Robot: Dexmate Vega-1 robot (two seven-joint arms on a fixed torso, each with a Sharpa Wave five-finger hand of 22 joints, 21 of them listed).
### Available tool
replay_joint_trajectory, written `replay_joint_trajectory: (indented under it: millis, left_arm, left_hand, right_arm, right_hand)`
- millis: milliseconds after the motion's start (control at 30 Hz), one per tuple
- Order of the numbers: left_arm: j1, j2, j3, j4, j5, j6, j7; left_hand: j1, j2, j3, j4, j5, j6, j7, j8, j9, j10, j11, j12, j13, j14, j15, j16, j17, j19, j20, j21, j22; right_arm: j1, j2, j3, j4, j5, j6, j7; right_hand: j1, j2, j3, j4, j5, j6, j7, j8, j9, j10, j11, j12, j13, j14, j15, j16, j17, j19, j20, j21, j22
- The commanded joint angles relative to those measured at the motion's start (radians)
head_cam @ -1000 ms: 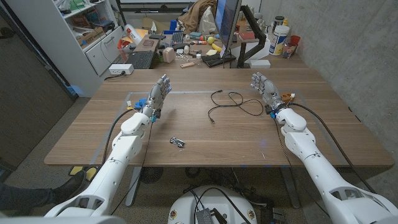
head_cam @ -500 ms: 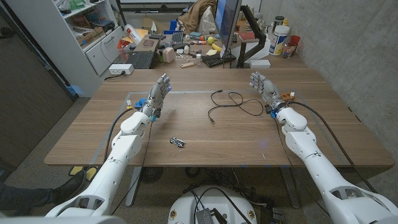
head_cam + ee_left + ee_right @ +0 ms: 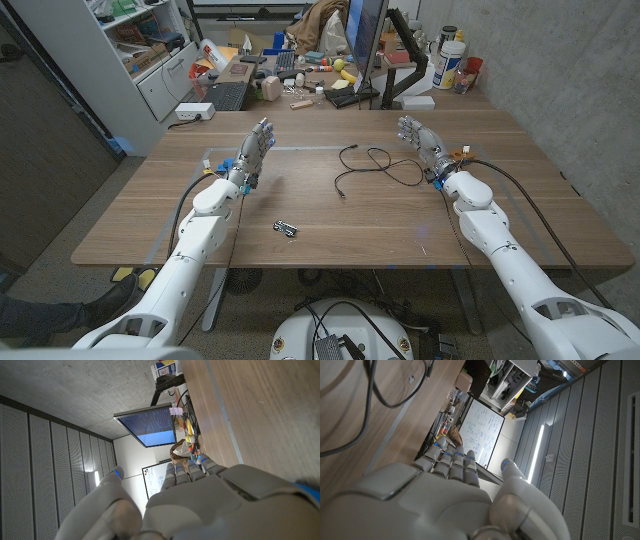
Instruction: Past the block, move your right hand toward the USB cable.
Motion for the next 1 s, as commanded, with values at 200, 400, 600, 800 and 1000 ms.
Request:
replay_joint_trajectory:
  millis: [200,400,600,800,1000]
  left_arm:
    - [-0.006,-0.005,-0.002,0.012,-0.007,-0.009,-0.015]
    - [-0.008,-0.009,-0.001,0.017,-0.005,-0.019,-0.015]
    - [-0.008,-0.009,-0.002,0.014,-0.005,-0.021,-0.013]
    - [-0.006,-0.009,-0.002,0.010,-0.006,-0.018,-0.012]
    - [-0.002,-0.009,-0.002,0.003,-0.006,-0.019,-0.009]
  left_hand:
    - [0.006,0.006,-0.005,-0.003,0.003,0.002,0.006,0.005,0.003,-0.004,-0.003,0.004,0.002,-0.008,0.004,0.000,0.001,-0.009,-0.042,-0.003,0.005]
    - [0.007,0.007,-0.007,-0.003,0.003,0.003,0.005,0.005,0.003,-0.005,-0.003,0.004,0.002,-0.008,0.005,0.000,0.001,-0.009,-0.040,-0.005,0.005]
    - [0.007,0.007,-0.008,-0.003,0.003,0.003,0.004,0.005,0.003,-0.004,-0.004,0.005,0.003,-0.009,0.005,0.000,0.001,-0.009,-0.038,-0.007,0.005]
    - [0.007,0.008,-0.009,-0.003,0.003,0.005,0.005,0.006,0.003,-0.006,-0.005,0.004,0.003,-0.009,0.005,0.000,0.001,-0.010,-0.036,-0.010,0.005]
    - [0.007,0.008,-0.011,-0.003,0.003,0.005,0.004,0.006,0.003,-0.005,-0.004,0.005,0.003,-0.009,0.005,0.000,0.001,-0.011,-0.036,-0.012,0.005]
  right_arm:
    - [0.005,-0.008,-0.021,0.007,-0.106,0.052,-0.058]
    - [0.010,-0.002,-0.028,0.032,-0.145,0.093,-0.090]
    - [0.010,-0.002,-0.036,0.039,-0.177,0.110,-0.108]
    - [0.014,-0.009,-0.046,0.047,-0.210,0.127,-0.118]
    - [0.017,-0.016,-0.054,0.045,-0.236,0.131,-0.125]
  right_hand:
    - [0.012,0.002,-0.002,-0.004,0.006,0.003,-0.016,0.007,0.005,0.015,0.001,0.002,0.002,0.013,-0.003,-0.001,0.001,0.011,-0.029,-0.006,0.004]
    - [0.014,0.002,-0.001,-0.007,0.007,0.012,-0.024,0.010,0.005,0.027,-0.003,0.005,0.002,0.021,-0.010,-0.001,0.000,0.017,-0.031,-0.009,0.005]
    - [0.017,0.003,0.000,-0.009,0.009,0.022,-0.030,0.012,0.005,0.039,-0.007,0.009,0.002,0.028,-0.018,-0.001,-0.001,0.022,-0.034,-0.013,0.005]
    - [0.019,0.002,0.002,-0.012,0.010,0.027,-0.032,0.013,0.005,0.043,-0.010,0.009,0.002,0.030,-0.019,-0.002,-0.001,0.025,-0.037,-0.017,0.005]
    - [0.020,0.002,0.002,-0.013,0.011,0.030,-0.034,0.013,0.005,0.047,-0.011,0.009,0.002,0.031,-0.020,-0.004,-0.001,0.026,-0.038,-0.021,0.005]
